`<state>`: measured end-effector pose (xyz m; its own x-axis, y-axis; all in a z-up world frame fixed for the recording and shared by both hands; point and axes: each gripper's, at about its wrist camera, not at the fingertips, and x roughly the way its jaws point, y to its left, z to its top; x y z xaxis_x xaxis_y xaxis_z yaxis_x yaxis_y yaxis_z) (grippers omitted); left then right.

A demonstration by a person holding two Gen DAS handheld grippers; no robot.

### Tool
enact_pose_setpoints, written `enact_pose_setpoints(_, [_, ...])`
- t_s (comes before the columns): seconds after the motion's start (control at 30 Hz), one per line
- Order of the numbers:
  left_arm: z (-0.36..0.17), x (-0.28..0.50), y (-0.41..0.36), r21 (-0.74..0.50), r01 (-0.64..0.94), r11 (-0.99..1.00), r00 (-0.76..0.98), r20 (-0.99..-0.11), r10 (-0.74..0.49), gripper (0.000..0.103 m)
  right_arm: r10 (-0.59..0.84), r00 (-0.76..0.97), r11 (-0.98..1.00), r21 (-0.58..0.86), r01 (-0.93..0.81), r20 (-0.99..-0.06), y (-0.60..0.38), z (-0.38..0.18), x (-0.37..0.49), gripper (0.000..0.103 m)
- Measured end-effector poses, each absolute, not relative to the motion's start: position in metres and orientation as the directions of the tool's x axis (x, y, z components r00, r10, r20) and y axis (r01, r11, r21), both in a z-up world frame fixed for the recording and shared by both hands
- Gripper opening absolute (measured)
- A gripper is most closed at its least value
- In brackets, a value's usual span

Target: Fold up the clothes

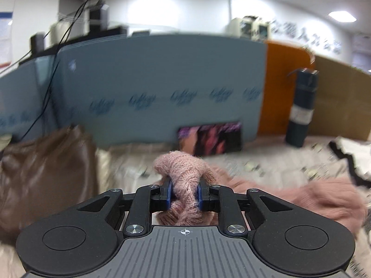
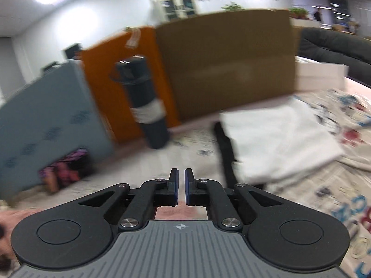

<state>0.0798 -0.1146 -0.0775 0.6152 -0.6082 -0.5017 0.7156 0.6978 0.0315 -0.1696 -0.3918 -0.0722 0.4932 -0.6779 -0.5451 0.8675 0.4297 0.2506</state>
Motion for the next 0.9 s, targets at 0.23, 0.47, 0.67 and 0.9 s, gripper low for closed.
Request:
enact_pose_setpoints(0.23, [-0.091,0.086,-0.113,0.184,0.694,0.696,0.665,-0.533,-0.523,0.044,-0.638,0.49,0.46,0.216,0.861,-0.594,-0.396,-0.089,-0.174,0.036])
enact_pose_setpoints(0.47, [-0.086,0.092,-0.122,0.33,0.729,0.6,0.67,-0.525,-0.525,0.077,-0.495,0.569,0.683,0.111,0.722,-0.657,-0.363,-0.1,-0.133,0.085])
enact_pose_setpoints(0.67, [-0.085,0.076,-0.156,0.366,0.89,0.271,0.446,-0.574,-0.687,0.088,-0.385,0.584,0.836,-0.003,0.548,-0.715,-0.345,-0.121,-0.089,0.087])
enact_pose_setpoints(0.9, [-0.114,0.08,-0.192,0.304,0.941,0.15,0.317,-0.632,-0.707,0.088,-0.349,0.541,0.881,-0.07,0.469,-0.766,-0.34,-0.151,-0.059,0.091])
